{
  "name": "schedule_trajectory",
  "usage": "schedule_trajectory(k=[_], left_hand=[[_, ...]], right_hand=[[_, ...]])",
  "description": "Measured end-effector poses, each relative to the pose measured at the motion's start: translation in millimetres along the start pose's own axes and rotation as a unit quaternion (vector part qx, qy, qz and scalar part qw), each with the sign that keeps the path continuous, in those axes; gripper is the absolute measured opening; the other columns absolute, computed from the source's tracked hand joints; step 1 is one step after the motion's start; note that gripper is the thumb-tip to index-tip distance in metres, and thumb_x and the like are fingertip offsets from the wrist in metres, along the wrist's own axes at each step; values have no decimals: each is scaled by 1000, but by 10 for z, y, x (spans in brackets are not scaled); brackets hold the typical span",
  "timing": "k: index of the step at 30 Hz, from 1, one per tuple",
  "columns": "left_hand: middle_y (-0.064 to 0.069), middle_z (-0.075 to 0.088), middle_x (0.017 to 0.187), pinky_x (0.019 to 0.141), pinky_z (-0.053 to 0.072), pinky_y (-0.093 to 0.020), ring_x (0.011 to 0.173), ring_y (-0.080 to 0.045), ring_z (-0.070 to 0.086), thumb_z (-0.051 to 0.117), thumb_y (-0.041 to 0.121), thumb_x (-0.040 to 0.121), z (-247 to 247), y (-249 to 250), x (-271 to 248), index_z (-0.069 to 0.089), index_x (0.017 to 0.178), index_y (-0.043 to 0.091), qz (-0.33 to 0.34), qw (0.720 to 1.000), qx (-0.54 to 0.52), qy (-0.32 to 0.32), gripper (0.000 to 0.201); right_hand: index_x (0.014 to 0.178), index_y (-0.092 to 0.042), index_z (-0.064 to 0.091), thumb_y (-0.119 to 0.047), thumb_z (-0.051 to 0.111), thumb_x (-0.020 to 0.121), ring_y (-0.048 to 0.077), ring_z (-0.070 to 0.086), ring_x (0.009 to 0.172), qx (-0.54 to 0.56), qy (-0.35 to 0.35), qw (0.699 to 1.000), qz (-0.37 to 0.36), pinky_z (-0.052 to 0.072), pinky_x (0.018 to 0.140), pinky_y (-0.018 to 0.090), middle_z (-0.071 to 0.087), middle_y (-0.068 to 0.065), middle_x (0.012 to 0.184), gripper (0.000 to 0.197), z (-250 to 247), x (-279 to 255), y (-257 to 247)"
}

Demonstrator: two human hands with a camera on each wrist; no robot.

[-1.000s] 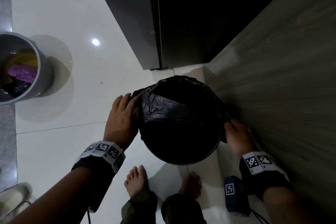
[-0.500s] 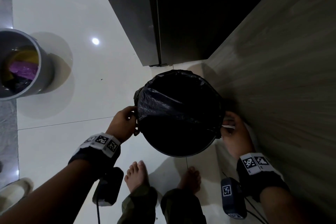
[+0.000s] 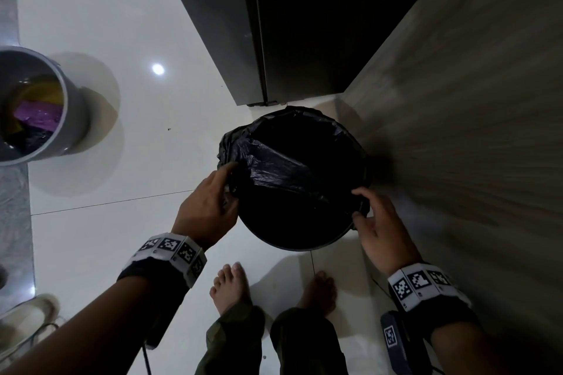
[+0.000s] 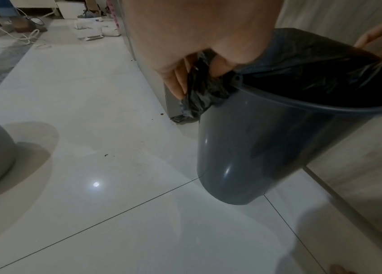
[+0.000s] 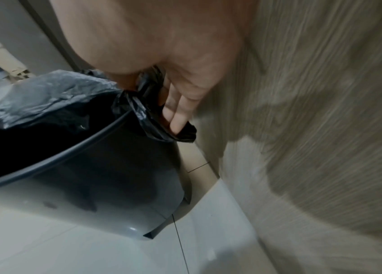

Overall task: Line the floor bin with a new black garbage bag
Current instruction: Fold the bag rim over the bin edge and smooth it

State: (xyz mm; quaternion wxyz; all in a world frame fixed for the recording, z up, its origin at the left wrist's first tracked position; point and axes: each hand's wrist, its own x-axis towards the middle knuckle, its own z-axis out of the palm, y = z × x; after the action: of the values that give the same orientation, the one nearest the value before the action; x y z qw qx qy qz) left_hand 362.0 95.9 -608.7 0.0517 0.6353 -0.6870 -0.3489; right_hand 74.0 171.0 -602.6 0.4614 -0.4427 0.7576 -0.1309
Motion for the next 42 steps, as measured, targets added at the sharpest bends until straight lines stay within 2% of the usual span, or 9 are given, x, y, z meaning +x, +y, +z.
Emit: schedule_trajectory(k=[3, 11, 14, 17, 22, 27, 31, 38, 42], left_hand=[[8, 62, 121, 80, 49, -33, 102, -19, 60, 56, 33, 83, -7, 59, 8, 43, 128, 36, -16, 1000, -6, 2, 47], [-8, 70, 91, 67, 43, -35, 83, -35, 61, 56, 32, 88, 6, 77, 112, 61, 99, 22, -65, 995, 74, 33, 17], [-16, 61, 114, 79, 43, -42, 102, -37, 53, 50, 27, 87, 11, 83, 105, 66, 99, 12, 19, 988, 144, 61, 24], [-23, 50, 128, 87, 41, -48, 113, -36, 37, 54, 13, 78, 47, 35, 41, 63, 111, 6, 116, 956, 254, 91, 35], [-21, 60, 113, 86, 33, -41, 109, -34, 42, 52, 11, 88, 39, -90, -54, 61, 101, 1, 241, 926, 260, 131, 19], [-6, 64, 84, 90, 32, -35, 89, -28, 59, 40, 16, 93, -11, -138, -261, 59, 89, 10, 240, 936, 238, 99, 20], [-9, 60, 69, 72, 35, -32, 66, -29, 53, 44, 11, 92, 12, -203, -449, 55, 86, 8, 283, 938, 182, 83, 13], [1, 71, 81, 88, 38, -33, 78, -23, 67, 36, 21, 97, 207, -403, -706, 64, 92, 15, 343, 887, 297, -83, 29], [7, 69, 71, 80, 34, -30, 69, -17, 68, 38, 25, 87, 249, -343, -603, 65, 77, 21, 260, 907, 307, -122, 29]], right_hand=[[120, -42, 50, -41, 61, 86, 10, 59, 89, -46, 2, 999, -18, 52, 80, 30, 42, -10, 121, 37, 14, -56, 30], [98, -17, 73, -21, 64, 87, 16, 60, 91, -17, 77, 996, -48, 54, 86, 35, 46, -7, 111, 14, 92, -92, 153], [92, -18, 75, -19, 67, 85, 10, 50, 102, -48, 114, 988, -94, 47, 78, 21, 42, -9, 117, 11, 112, -168, 221], [90, -20, 75, -23, 70, 83, 10, 44, 99, -156, 148, 966, -143, 44, 71, 27, 56, -3, 108, 9, 95, -205, 224], [103, -21, 69, -27, 60, 89, 4, 49, 91, -142, 105, 976, -131, 42, 78, 26, 63, -7, 93, 18, 105, -226, 190], [97, -20, 69, -23, 61, 89, 17, 60, 91, -95, 53, 992, -57, 50, 78, 33, 68, -3, 96, 12, 39, -274, 157], [91, -24, 69, -27, 61, 87, 22, 63, 90, -95, 66, 993, -23, 52, 79, 40, 70, 2, 96, 8, 33, -293, 225], [96, -20, 69, -24, 59, 89, 19, 59, 95, -91, 46, 995, 16, 45, 79, 30, 64, 0, 109, 12, 70, -261, 328], [97, -24, 68, -29, 57, 90, 21, 59, 98, -111, 53, 992, 39, 49, 83, 37, 59, -2, 115, 14, 100, -195, 324]])
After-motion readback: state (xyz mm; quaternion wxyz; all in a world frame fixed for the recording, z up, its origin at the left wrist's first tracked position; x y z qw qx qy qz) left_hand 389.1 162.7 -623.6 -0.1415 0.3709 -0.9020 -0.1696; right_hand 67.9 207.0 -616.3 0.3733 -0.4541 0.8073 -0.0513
